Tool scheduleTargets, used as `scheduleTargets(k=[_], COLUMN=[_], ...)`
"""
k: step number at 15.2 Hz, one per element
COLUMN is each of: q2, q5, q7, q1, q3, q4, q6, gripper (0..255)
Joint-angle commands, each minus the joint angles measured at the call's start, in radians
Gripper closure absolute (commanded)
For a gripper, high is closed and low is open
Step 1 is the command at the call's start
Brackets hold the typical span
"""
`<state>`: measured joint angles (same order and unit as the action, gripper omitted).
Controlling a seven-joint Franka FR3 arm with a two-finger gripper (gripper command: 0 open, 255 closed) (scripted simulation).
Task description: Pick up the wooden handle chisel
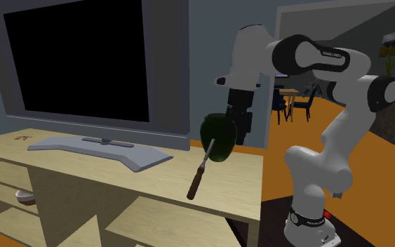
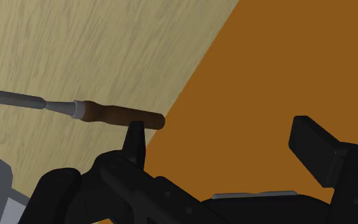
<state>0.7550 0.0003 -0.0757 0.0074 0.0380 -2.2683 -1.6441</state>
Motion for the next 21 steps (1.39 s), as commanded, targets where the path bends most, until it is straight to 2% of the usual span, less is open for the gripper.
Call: scheduleTargets(k=[1,9,16,21], q2=[0.000,-0.106,-0.266,-0.282], q5=[0.000,-0.214,-0.400,-0.417], q7=[0.000,0.457,0.827,0.829], q1=[0.000,0.050,0.080,0.078], q3=[0.000,0.146,0.261,0.273], q4=[0.000,-0.060,-0.058,-0.103], q6=[0.000,-0.065,-0.197,-0.257], gripper=[0,0,0,0])
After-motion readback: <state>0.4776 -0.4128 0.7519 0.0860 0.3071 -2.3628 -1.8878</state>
